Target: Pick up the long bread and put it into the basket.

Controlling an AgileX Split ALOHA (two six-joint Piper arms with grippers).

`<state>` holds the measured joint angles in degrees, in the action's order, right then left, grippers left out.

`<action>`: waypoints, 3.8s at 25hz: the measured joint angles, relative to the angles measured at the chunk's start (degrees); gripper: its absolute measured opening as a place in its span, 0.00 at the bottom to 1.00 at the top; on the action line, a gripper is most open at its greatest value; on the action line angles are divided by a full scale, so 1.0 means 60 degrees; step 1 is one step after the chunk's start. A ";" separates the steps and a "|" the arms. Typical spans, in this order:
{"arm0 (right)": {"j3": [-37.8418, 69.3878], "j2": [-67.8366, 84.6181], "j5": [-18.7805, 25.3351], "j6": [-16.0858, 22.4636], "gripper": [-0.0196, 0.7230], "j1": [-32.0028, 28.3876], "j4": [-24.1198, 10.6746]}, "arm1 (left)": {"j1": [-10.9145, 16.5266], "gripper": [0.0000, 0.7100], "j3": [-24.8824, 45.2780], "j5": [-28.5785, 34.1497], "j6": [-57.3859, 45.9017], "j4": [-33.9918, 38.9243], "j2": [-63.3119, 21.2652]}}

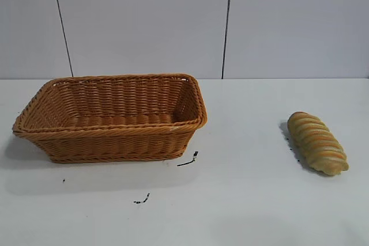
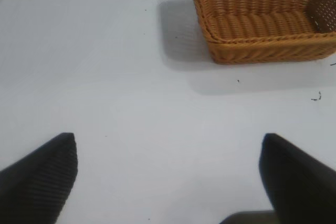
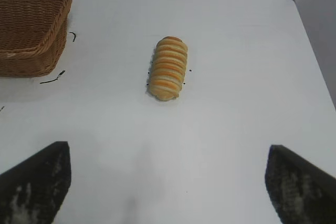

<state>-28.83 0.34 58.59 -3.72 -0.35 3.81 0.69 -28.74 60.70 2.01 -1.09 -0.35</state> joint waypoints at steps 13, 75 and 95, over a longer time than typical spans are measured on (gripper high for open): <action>0.0000 0.0000 0.0000 0.0000 0.96 0.0000 0.0000 | 0.0000 0.98 0.0000 0.0000 0.0000 0.0000 0.0000; -0.8304 -1.9226 -0.2136 -0.0214 0.96 0.0000 0.0387 | 0.0000 0.98 0.0000 0.0000 0.0000 0.0000 0.0000; -0.8304 -1.9234 -0.2371 0.0227 0.96 0.0469 -0.0106 | 0.0000 0.98 0.0000 0.0000 0.0000 0.0000 0.0000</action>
<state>-78.65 -115.07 44.36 -2.35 2.47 3.17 0.69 -28.74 60.70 2.01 -1.09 -0.35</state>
